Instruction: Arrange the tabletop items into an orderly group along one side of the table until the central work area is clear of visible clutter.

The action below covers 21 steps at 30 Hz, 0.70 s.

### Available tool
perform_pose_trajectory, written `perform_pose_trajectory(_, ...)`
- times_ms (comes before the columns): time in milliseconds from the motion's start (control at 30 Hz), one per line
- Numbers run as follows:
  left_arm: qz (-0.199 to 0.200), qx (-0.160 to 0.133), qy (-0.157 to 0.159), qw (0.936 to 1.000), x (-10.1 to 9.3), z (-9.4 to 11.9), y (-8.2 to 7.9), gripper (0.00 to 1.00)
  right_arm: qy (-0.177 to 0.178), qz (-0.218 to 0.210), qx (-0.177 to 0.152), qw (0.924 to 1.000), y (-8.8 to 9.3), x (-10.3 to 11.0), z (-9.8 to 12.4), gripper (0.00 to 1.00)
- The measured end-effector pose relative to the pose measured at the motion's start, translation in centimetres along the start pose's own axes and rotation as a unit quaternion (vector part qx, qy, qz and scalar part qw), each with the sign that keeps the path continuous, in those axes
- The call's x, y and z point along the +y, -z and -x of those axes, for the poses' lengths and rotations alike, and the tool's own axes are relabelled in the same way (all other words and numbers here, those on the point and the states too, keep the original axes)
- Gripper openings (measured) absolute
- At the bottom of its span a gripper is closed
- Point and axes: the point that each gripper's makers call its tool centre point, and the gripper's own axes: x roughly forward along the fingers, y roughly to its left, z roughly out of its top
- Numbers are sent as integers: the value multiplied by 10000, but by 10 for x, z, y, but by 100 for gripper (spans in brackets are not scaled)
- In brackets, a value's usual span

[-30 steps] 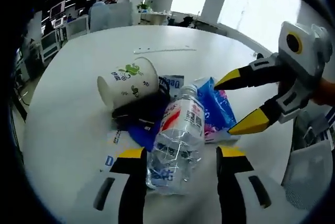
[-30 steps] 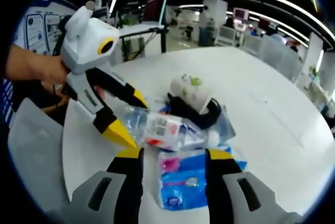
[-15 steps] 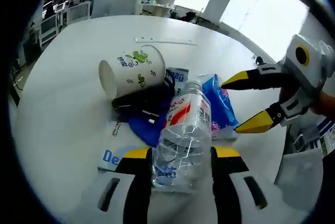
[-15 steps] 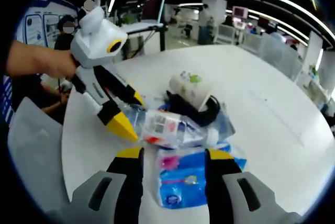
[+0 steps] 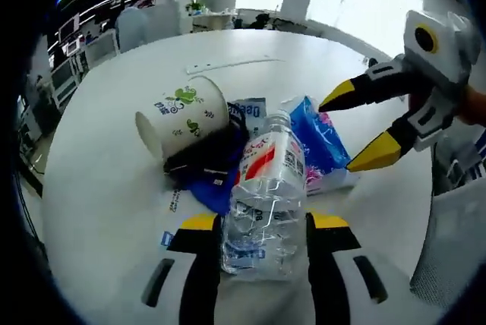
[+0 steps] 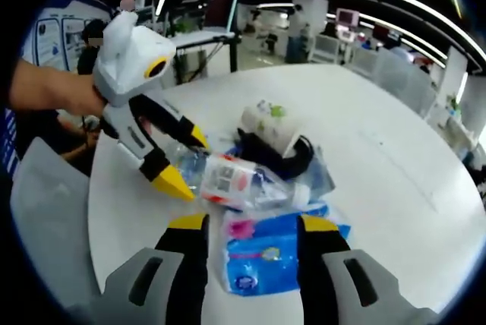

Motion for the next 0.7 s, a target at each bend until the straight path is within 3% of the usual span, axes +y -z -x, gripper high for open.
perform_pose_trajectory(133,-547,-78,-221,9982,1,3,-3,44,16,16,-16,10000,-1,-1,2,43)
perform_pose_trajectory(267,-1269,-105,-480,9907,1,5,-5,44,33,3,-24,10000,0,-2,4,43)
perform_pose_trajectory(400,-1511,-82,-509,9872,-1,6,-1,44,44,-1,-35,10000,1,-2,6,43)
perform_pose_trajectory(500,-1948,-78,-555,9792,-2,8,-1,43,56,-5,-35,10000,1,-2,8,43)
perform_pose_trajectory(700,-2145,-10,-508,9754,-8,10,5,43,70,-27,-61,10000,2,-3,11,43)
